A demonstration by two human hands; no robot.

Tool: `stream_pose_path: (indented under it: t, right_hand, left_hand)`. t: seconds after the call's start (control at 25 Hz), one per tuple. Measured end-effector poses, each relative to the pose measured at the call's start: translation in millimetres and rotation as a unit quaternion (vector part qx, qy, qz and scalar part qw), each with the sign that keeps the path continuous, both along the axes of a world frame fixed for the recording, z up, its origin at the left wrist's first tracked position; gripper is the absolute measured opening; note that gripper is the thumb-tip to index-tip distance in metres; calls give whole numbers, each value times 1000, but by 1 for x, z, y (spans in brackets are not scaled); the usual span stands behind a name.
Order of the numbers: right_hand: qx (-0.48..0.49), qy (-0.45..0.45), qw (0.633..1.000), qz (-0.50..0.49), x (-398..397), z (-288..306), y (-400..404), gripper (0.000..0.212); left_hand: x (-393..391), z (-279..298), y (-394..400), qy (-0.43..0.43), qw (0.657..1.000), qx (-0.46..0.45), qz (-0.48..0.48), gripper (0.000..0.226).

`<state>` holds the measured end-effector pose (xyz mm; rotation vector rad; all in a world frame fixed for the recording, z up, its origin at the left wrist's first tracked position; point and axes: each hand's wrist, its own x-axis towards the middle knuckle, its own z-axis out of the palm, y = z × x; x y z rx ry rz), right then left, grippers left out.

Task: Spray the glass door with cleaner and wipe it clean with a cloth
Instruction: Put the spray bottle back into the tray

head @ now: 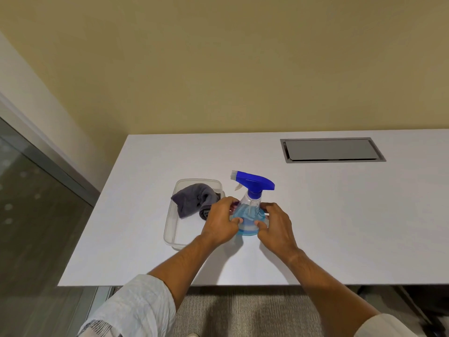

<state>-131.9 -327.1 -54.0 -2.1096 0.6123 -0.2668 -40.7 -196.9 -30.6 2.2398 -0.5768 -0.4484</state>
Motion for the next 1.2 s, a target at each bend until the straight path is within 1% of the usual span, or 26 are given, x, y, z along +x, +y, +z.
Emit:
stream_pose_path:
  t: [0.12, 0.4, 0.64, 0.72, 0.88, 1.08, 1.2]
  right_hand:
    - [-17, -14, 1000, -5, 2, 12, 2, 46]
    - [-74, -59, 995, -18, 16, 69, 11, 47]
    - [-98, -80, 992, -7, 32, 98, 43, 47]
    - [-104, -80, 991, 8, 38, 101, 55, 47]
    - [-101, -70, 992, 26, 51, 96, 80, 48]
    - [-91, -41, 993, 55, 61, 76, 106, 46]
    - [-80, -28, 994, 64, 64, 61, 119, 46]
  left_hand:
    - [3, 13, 4, -19, 999, -27, 3, 44]
    - [20, 62, 16, -51, 994, -97, 14, 46]
    - [35, 90, 52, -100, 988, -119, 12, 47]
    - [40, 92, 68, -110, 986, -125, 9, 47]
    - [48, 89, 97, -112, 988, -108, 24, 46]
    - [53, 67, 127, -82, 991, -93, 47, 46]
    - [53, 50, 138, -44, 993, -88, 71, 46]
